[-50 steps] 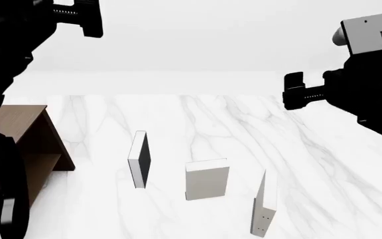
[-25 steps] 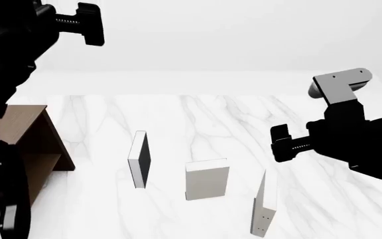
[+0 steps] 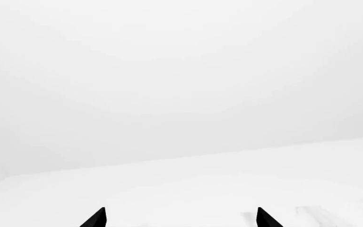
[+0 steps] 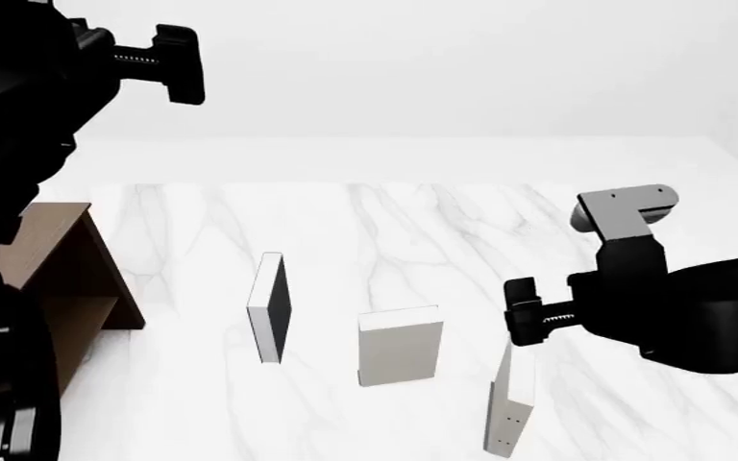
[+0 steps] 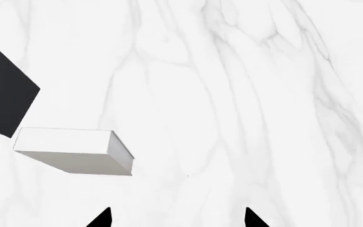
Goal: Pick up the book on the right and place it under the cabinet shelf.
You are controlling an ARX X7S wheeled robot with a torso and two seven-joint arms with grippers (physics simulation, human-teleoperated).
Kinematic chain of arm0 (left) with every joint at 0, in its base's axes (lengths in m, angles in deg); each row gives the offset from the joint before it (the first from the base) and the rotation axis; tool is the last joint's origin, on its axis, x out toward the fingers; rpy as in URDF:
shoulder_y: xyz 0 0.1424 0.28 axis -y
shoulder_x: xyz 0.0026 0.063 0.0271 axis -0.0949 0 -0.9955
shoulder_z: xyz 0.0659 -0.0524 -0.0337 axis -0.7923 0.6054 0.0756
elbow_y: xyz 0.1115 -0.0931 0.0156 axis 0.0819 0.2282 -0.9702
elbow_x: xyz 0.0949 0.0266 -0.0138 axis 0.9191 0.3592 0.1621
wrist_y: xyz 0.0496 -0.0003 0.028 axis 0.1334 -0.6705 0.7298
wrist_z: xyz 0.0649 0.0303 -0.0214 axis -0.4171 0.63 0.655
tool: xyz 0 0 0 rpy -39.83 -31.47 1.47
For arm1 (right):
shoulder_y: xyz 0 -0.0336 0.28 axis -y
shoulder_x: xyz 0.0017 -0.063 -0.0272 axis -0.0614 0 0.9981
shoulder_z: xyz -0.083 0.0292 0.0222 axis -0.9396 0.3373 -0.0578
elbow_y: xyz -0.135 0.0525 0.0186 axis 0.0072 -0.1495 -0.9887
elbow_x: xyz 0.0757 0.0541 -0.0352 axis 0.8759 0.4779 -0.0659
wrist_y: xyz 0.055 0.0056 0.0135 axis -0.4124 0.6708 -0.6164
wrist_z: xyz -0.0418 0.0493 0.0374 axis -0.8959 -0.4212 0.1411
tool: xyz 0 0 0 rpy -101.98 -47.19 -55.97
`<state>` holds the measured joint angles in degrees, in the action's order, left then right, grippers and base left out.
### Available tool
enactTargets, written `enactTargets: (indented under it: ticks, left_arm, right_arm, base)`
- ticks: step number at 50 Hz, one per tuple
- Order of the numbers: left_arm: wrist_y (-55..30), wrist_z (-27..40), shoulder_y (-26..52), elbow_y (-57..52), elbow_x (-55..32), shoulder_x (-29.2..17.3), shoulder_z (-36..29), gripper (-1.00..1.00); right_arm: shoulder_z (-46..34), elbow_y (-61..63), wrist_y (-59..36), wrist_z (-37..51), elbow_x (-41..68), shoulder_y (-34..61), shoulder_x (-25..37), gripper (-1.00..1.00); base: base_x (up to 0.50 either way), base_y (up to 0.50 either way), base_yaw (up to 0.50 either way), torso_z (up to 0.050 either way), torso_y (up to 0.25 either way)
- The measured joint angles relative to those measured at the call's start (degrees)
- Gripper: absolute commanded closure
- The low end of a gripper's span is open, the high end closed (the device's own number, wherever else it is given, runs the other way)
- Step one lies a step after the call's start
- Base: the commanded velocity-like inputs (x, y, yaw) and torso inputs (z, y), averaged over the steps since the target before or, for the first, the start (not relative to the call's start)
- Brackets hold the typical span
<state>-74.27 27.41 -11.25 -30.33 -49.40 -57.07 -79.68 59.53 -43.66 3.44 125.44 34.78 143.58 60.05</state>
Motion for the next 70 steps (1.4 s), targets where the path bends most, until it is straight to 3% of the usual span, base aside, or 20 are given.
enactTargets:
  ticks: [70]
  left_arm:
    - [1.90, 0.59, -4.50, -0.04, -0.97, -1.45, 0.28, -1.00]
  right_arm:
    - [-5.25, -12.58, 12.85, -8.25, -10.98, -7.00, -5.22, -1.00]
  base:
    - [0.00, 0.00, 0.00, 0.000, 0.000]
